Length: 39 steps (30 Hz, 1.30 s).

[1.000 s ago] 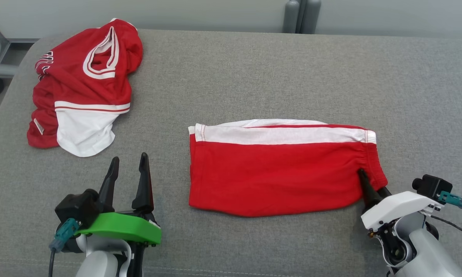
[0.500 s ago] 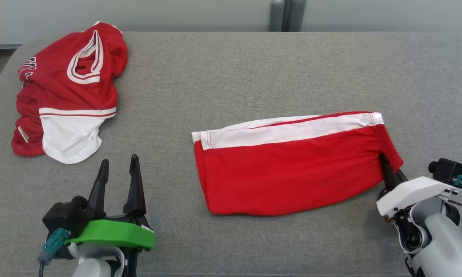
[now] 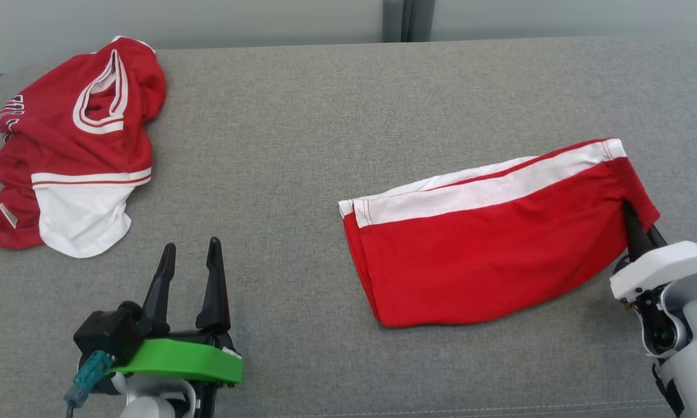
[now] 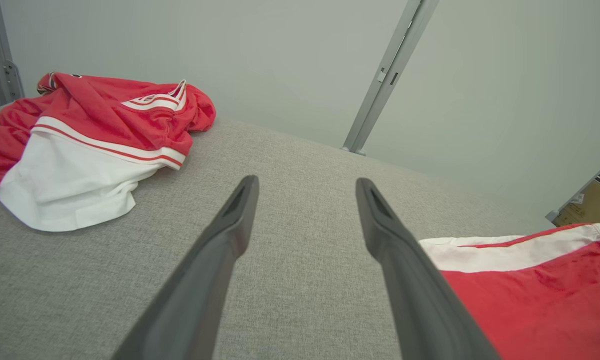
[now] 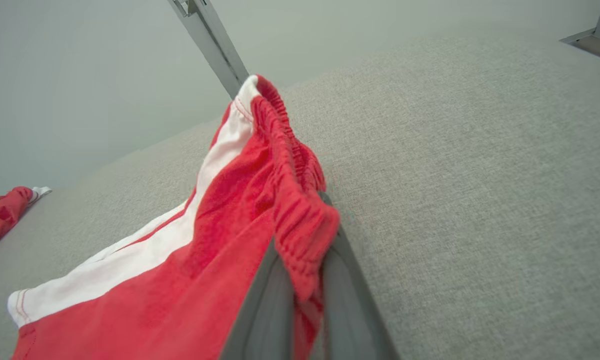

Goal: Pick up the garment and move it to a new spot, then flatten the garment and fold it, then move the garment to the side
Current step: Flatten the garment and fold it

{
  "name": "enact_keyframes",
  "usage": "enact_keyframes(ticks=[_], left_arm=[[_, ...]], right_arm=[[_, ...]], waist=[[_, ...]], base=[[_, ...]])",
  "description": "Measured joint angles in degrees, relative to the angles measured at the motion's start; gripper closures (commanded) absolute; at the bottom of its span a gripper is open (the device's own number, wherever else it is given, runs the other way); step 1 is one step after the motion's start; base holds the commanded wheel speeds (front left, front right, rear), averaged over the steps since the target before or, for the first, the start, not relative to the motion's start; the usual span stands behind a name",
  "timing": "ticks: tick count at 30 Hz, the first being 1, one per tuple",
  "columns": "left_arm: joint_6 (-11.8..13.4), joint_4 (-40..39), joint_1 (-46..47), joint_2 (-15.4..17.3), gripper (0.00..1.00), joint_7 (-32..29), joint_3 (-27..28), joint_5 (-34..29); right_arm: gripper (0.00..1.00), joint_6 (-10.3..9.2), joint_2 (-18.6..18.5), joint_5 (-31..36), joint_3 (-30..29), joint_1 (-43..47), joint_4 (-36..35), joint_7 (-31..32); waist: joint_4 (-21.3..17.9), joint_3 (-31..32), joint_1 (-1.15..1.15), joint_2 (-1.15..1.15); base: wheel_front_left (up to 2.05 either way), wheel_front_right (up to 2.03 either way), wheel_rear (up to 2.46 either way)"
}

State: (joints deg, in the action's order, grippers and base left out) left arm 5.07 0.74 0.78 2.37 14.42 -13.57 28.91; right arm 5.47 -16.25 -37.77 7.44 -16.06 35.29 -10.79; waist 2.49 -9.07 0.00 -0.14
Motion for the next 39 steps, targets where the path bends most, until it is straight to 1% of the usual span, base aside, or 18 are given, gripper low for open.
enact_keyframes(ticks=[3, 4, 6, 8, 12, 15, 19, 23, 31, 39], left_arm=[[0.0, -0.33, -0.01, 0.02, 0.0, 0.0, -0.31, 0.01], [0.0, -0.43, -0.01, 0.03, 0.0, 0.0, -0.49, 0.02], [0.01, -0.78, -0.02, 0.03, 0.0, 0.0, -0.97, 0.19], [0.02, -1.04, -0.05, 0.03, 0.0, 0.0, -1.19, 0.19], [0.16, -1.15, -0.18, 0.07, 0.0, 0.0, -1.66, 0.7], [0.18, -1.14, -0.27, 0.08, 0.0, 0.0, -1.79, 1.18], [0.24, -1.21, -0.51, 0.09, 0.0, 0.0, -2.4, 1.55], [0.47, -1.22, -0.75, 0.1, 0.0, 0.0, -2.91, 2.13], [0.49, -1.22, -1.19, 0.12, 0.0, 0.0, -3.1, 2.19], [0.58, -1.23, -2.22, 0.14, 0.0, 0.0, -3.16, 2.2]], right_arm=[[1.0, 0.21, 0.35, 1.51, 2.92, -1.12, -1.69, 0.02], [1.0, 0.56, 0.53, 2.27, 4.07, -1.41, -2.3, 0.2], [1.0, 0.62, 1.19, 3.36, 6.31, -1.73, -3.63, 0.47], [1.0, 1.08, 1.86, 4.23, 8.57, -2.07, -4.83, 1.15], [1.0, 1.09, 2.21, 6.04, 12.17, -2.32, -7.01, 2.52], [1.0, 1.15, 2.47, 6.71, 15.03, -2.31, -8.38, 3.77], [1.0, 1.59, 4.2, 7.11, 19.2, -2.18, -10.63, 5.57], [1.0, 1.59, 5.23, 7.17, 22.52, -1.82, -11.73, 7.55], [1.0, 1.59, 5.48, 7.5, 25.96, -0.69, -11.47, 10.57], [1.0, 1.6, 6.46, 7.49, 28.49, -0.79, -8.56, 13.46]], waist=[[-0.08, 0.06, 0.0, 0.0], [-0.09, 0.1, 0.0, 0.0], [-0.08, 0.21, 0.0, 0.0], [-0.02, 0.35, 0.0, 0.0], [0.33, 0.69, 0.0, 0.0], [0.88, 1.06, 0.0, 0.0], [1.85, 1.56, 0.0, 0.0], [2.97, 2.07, 0.0, 0.0], [5.51, 2.92, 0.0, 0.0], [7.81, 3.69, 0.0, 0.0]], base=[[0.0, 0.0, 0.0], [0.0, 0.0, 0.0], [0.0, 0.0, 0.0], [0.0, 0.0, 0.0], [0.0, 0.0, 0.0], [0.0, 0.0, 0.0], [0.0, 0.0, 0.0], [0.0, 0.0, 0.0], [0.0, 0.0, 0.0], [0.0, 0.0, 0.0]])
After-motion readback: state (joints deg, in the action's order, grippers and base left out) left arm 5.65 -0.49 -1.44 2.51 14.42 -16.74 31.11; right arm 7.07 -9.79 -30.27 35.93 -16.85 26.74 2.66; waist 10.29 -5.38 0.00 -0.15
